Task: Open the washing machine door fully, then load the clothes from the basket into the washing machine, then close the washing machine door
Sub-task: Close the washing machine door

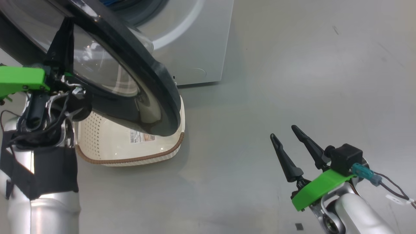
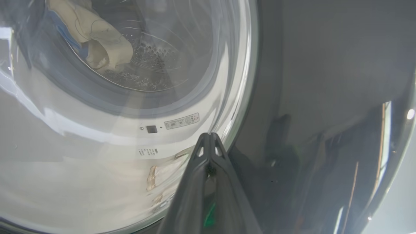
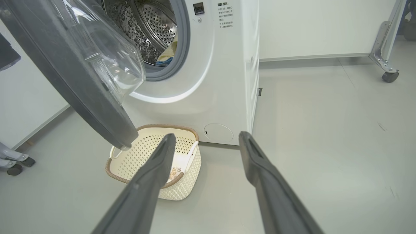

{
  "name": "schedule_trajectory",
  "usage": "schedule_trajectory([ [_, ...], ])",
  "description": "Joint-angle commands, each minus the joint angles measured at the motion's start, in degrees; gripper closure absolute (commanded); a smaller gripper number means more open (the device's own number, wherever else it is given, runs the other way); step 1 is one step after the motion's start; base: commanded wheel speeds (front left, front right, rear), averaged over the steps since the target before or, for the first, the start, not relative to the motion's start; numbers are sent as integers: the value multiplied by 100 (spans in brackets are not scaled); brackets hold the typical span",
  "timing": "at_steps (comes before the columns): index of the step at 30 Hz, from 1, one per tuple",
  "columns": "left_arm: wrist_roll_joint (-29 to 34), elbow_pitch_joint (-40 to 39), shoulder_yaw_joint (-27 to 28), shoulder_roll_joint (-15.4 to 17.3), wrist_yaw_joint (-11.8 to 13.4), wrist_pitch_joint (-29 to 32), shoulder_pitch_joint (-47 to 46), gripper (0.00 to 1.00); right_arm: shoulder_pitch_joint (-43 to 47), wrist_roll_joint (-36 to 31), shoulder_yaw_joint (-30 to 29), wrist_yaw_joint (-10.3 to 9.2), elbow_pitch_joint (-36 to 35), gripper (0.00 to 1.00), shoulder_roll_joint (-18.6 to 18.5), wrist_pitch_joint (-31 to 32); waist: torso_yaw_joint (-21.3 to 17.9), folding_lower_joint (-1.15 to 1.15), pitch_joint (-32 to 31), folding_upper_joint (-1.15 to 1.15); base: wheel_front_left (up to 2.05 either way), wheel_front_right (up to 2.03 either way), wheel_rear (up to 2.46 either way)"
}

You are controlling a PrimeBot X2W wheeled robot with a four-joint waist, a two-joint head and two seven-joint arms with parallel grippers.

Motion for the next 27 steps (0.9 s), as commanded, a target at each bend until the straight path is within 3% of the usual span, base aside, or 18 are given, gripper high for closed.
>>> schedule_trajectory([
  [1, 58, -171, 64, 139, -40, -17, -270, 100, -155, -31, 46, -15, -194, 0, -8, -79, -28, 0, 39, 0, 0, 0, 0],
  [13, 310, 6, -17, 382, -40, -397, -205, 100, -119, -53, -11, -15, -164, 0, 13, -79, -38, 0, -10, 0, 0, 0, 0],
  [27, 993, -645, -779, 1048, -40, -1322, 855, 100, 264, 44, -153, -15, -153, 0, 48, -79, 334, 0, -719, 0, 0, 0, 0],
])
